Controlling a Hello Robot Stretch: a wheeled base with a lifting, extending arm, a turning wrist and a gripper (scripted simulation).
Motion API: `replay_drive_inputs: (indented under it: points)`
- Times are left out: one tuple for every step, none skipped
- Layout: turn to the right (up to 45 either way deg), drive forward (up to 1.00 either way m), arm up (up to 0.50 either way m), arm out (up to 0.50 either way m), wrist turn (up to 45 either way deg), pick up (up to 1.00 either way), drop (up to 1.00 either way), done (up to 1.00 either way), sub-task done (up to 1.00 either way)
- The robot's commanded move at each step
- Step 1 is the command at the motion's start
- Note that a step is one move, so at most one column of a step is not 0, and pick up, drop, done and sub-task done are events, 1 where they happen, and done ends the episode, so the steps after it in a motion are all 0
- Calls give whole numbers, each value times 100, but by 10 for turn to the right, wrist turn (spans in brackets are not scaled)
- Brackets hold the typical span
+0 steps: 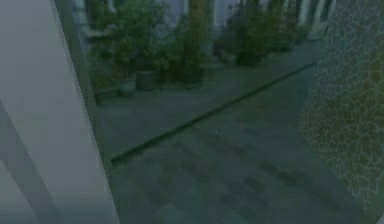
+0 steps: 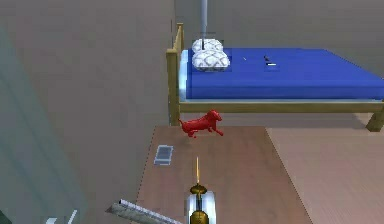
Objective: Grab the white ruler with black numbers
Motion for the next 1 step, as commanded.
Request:
replay_drive_inputs:
  points:
    - [0,0,50,0,0,0,0,0,0]
